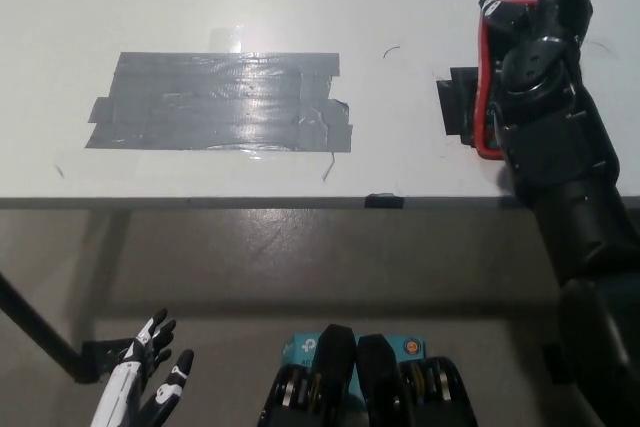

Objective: The robot first picks the multimeter with right hand and then unfolds the black stand on the back of it using left hand

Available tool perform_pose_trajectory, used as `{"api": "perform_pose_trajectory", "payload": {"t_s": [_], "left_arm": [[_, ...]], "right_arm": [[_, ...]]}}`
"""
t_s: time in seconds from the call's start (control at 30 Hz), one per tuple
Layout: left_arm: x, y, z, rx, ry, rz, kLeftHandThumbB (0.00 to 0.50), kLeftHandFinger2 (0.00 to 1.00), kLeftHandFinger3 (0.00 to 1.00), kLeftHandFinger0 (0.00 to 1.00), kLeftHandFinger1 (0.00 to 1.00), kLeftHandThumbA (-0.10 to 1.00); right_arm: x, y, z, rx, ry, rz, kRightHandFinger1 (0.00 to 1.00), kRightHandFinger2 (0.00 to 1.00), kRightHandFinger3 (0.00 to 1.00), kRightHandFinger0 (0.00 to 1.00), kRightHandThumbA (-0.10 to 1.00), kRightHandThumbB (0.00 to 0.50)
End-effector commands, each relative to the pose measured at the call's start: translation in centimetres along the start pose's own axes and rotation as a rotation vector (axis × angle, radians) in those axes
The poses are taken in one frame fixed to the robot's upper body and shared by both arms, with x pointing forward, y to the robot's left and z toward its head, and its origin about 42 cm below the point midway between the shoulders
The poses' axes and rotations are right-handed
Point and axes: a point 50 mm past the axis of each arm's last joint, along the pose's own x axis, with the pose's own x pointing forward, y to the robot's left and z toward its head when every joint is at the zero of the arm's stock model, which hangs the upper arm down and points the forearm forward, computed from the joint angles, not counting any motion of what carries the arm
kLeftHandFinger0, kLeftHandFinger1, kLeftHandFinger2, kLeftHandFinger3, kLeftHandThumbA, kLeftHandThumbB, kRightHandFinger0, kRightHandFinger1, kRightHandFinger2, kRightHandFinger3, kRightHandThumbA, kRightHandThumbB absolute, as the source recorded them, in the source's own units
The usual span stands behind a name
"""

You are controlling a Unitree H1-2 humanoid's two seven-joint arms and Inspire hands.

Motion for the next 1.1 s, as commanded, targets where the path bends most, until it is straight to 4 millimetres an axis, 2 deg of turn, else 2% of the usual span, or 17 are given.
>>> {"api": "perform_pose_trajectory", "payload": {"t_s": [0.0, 0.07, 0.17, 0.23, 0.3, 0.4, 0.47, 0.6, 0.87, 1.07], "left_arm": [[0.7, 0.5, 1.3, 0.029, -0.073, -0.016, 0.024, 1.0, 1.0, 1.0, 1.0, 0.68], [0.7, 0.5, 1.3, 0.031, -0.073, -0.015, 0.024, 1.0, 1.0, 1.0, 1.0, 0.68], [0.6, 0.5, 1.2, 0.025, -0.069, -0.011, 0.03, 1.0, 1.0, 1.0, 1.0, 0.68], [0.6, 0.4, 1.1, 0.034, -0.063, -0.008, 0.047, 1.0, 1.0, 1.0, 1.0, 0.69], [0.6, 0.4, 1.1, 0.04, -0.07, -0.012, 0.032, 1.0, 1.0, 1.0, 1.0, 0.69], [0.7, 0.5, 1.3, 0.032, -0.073, -0.013, 0.033, 1.0, 1.0, 1.0, 1.0, 0.69], [0.8, 0.6, 1.4, 0.039, -0.078, -0.013, 0.029, 1.0, 1.0, 1.0, 1.0, 0.69], [1.0, 0.6, 1.6, 0.039, -0.082, -0.012, 0.031, 1.0, 1.0, 1.0, 1.0, 0.69], [1.1, 0.8, 1.8, 0.042, -0.087, -0.011, 0.028, 1.0, 1.0, 1.0, 1.0, 0.7], [1.3, 1.0, 2.0, 0.049, -0.088, -0.008, 0.027, 1.0, 1.0, 1.0, 1.0, 0.71]], "right_arm": [[0.4, -1.2, 4.4, 0.06, -0.024, -0.058, 1.0, 1.0, 1.0, 1.0, 0.83, 0.5], [0.3, -1.0, 4.2, 0.091, -0.008, -0.054, 1.0, 1.0, 1.0, 1.0, 0.78, 0.5], [0.2, -0.3, 3.2, 0.132, 0.021, -0.019, 1.0, 1.0, 1.0, 1.0, 0.78, 0.5], [0.1, 0.1, 2.6, 0.193, 0.055, 0.021, 1.0, 1.0, 1.0, 1.0, 0.82, 0.5], [0.1, 0.3, 2.2, 0.222, 0.078, 0.037, 1.0, 1.0, 1.0, 1.0, 0.82, 0.5], [-0.1, 0.7, 2.0, 0.264, 0.099, 0.049, 1.0, 1.0, 1.0, 1.0, 0.75, 0.493], [-0.3, 0.9, 1.9, 0.281, 0.117, 0.066, 1.0, 1.0, 1.0, 1.0, 0.77, 0.497], [-0.4, 1.0, 1.6, 0.269, 0.12, 0.074, 1.0, 1.0, 1.0, 1.0, 0.79, 0.5], [-0.1, 1.2, 0.5, 0.229, 0.143, 0.07, 1.0, 1.0, 1.0, 1.0, 0.78, 0.5], [-0.1, 1.2, 0.5, 0.179, 0.132, 0.081, 1.0, 1.0, 1.0, 1.0, 0.77, 0.5]]}}
